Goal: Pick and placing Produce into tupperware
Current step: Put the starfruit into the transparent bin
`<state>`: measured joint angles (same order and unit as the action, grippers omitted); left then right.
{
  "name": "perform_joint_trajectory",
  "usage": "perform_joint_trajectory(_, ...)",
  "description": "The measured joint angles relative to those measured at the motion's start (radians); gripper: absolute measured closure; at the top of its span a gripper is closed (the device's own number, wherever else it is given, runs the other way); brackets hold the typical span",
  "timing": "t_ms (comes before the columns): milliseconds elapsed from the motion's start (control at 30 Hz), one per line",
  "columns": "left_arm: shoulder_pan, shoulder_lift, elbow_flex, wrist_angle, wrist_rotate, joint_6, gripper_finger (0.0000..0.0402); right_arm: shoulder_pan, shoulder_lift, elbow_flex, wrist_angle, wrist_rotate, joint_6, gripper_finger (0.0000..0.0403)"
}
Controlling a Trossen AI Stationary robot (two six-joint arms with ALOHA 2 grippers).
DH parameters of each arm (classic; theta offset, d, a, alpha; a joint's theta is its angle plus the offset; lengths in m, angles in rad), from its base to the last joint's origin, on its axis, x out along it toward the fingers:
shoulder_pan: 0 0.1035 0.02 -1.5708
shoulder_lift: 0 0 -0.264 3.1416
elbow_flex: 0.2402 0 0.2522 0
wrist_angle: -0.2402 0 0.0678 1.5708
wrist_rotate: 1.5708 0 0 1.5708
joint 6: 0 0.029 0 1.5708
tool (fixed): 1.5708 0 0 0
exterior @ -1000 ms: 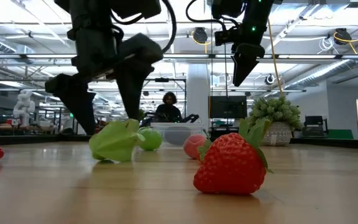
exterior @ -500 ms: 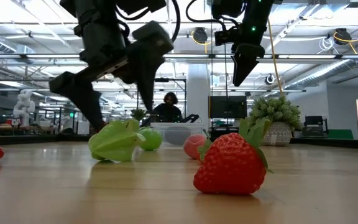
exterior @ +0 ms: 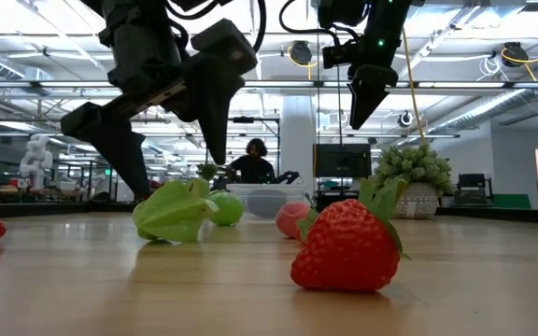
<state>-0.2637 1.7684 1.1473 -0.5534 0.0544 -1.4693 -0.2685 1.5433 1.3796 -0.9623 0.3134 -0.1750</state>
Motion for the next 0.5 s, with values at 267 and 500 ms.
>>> perform_joint_trajectory(267, -0.001, 0.052, 0.000, 0.021, -0.002, 0.008, 0.0016, 0.000, 0.000, 0.000, 0.002, -0.001, 0.017, 0.0200)
perform_joint_trajectory(500, -0.001, 0.100, 0.004, 0.040, 0.020, 0.011, 0.0016, 0.000, -0.001, 0.000, 0.008, -0.001, 0.018, 0.0200)
